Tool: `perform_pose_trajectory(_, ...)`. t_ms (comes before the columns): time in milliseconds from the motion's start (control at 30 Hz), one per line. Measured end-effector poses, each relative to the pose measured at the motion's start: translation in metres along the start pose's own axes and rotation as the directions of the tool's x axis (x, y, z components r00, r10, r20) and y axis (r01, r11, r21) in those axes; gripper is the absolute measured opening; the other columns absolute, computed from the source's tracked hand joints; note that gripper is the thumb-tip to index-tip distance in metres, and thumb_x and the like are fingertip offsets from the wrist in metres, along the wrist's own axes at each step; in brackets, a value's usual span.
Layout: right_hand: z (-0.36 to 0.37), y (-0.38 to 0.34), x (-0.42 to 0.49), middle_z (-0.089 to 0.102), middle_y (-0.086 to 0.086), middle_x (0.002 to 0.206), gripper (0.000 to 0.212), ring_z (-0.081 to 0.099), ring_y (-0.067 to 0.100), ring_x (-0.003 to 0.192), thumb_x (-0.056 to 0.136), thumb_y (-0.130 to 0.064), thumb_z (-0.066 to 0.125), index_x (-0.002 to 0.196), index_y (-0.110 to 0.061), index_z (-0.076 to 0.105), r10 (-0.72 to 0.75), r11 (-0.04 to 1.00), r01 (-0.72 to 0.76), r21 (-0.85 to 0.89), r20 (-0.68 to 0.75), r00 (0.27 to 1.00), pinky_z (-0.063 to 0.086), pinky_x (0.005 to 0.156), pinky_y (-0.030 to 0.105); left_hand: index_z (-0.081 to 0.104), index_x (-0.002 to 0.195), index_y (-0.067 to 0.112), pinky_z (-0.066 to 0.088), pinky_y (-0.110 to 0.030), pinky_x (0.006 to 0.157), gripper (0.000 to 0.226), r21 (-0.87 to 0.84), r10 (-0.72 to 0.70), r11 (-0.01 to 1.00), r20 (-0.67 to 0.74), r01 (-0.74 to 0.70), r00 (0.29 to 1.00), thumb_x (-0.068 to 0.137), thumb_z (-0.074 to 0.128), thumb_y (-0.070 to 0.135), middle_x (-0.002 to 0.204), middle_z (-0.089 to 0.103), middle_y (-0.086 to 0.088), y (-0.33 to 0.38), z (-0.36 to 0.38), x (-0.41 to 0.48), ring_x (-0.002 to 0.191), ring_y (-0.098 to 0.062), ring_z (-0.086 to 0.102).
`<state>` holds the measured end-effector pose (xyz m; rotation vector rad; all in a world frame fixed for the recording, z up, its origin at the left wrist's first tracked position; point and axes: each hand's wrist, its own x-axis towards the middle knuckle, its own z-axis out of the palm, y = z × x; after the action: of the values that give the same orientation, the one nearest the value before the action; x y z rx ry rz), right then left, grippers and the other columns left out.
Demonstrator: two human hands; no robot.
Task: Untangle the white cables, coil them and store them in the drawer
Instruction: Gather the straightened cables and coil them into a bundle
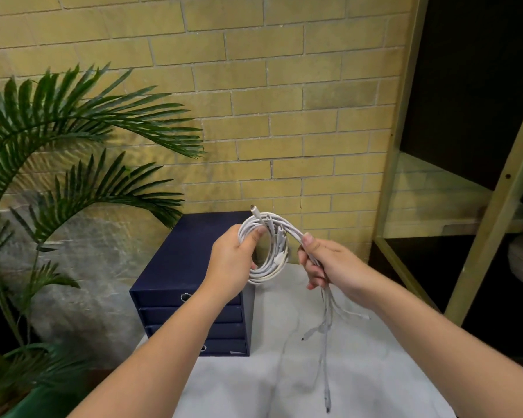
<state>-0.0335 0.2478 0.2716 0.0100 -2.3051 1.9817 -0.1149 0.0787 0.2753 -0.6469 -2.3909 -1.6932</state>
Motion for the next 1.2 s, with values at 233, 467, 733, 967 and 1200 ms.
perform_pose_trajectory(233,0.040,0.019,0.003,0.032,-0.006,0.053,0.025,0.028,0.009,0.046,0.099,-0.042,0.031,0.095,-0.023,0.046,-0.063,0.986,0.103,0.130,-0.282,0.957,0.027,0.046,0.025,0.056,0.076,0.017,0.041,-0.028,0.053,0.031,-0.277,-0.108,0.959,-0.162,0.059,0.981,0.094,0.054,0.042,0.052,0.048,0.006,0.010,0.016,-0.004,0.041,-0.004,0.048)
perform_pose_trajectory(467,0.070,0.032,0.001,0.026,-0.007,0.053,0.033,0.022,0.009,0.048,0.097,-0.049,0.030,0.096,-0.022,0.049,0.004,0.922,0.116,0.368,-0.309,0.951,0.021,0.047,0.025,0.053,0.070,0.019,0.040,-0.033,0.059,0.034,-0.465,-0.235,0.878,-0.215,0.112,0.948,0.094,0.054,0.044,0.056,0.043,0.002,0.017,0.026,-0.003,0.049,-0.010,0.043)
perform_pose_trajectory(733,0.081,0.017,0.004,0.072,-0.002,0.090,0.037,0.062,0.004,0.067,0.086,-0.040,0.061,0.116,-0.018,0.059,-0.038,0.888,0.177,0.424,-0.317,0.948,0.045,0.053,0.018,0.047,0.068,0.017,0.045,-0.033,0.061,0.040,-0.643,-0.356,0.749,-0.189,0.159,0.915,0.096,0.049,0.046,0.054,0.045,0.007,0.019,0.043,-0.012,0.050,-0.009,0.048)
perform_pose_trajectory(967,0.069,0.019,0.016,0.068,-0.001,0.097,0.019,0.059,0.004,0.074,0.094,-0.029,0.055,0.112,-0.023,0.057,-0.068,0.936,0.222,0.273,-0.479,0.875,0.044,0.065,0.024,0.062,0.087,0.012,0.058,-0.045,0.080,0.051,-0.626,-0.413,0.697,0.046,0.349,0.909,0.093,0.044,0.059,0.093,0.071,-0.011,0.018,0.045,-0.014,0.089,-0.028,0.070)
perform_pose_trajectory(1200,0.029,0.032,0.018,0.057,-0.003,0.074,0.010,0.047,0.005,0.055,0.096,-0.022,0.052,0.104,-0.023,0.057,-0.088,0.994,0.107,0.034,-0.351,0.932,0.037,0.050,0.023,0.058,0.125,0.023,0.047,-0.032,0.096,0.041,-0.398,-0.232,0.811,0.455,0.429,0.860,0.087,0.063,0.037,0.119,0.068,0.006,-0.016,0.013,-0.023,0.113,-0.011,0.062)
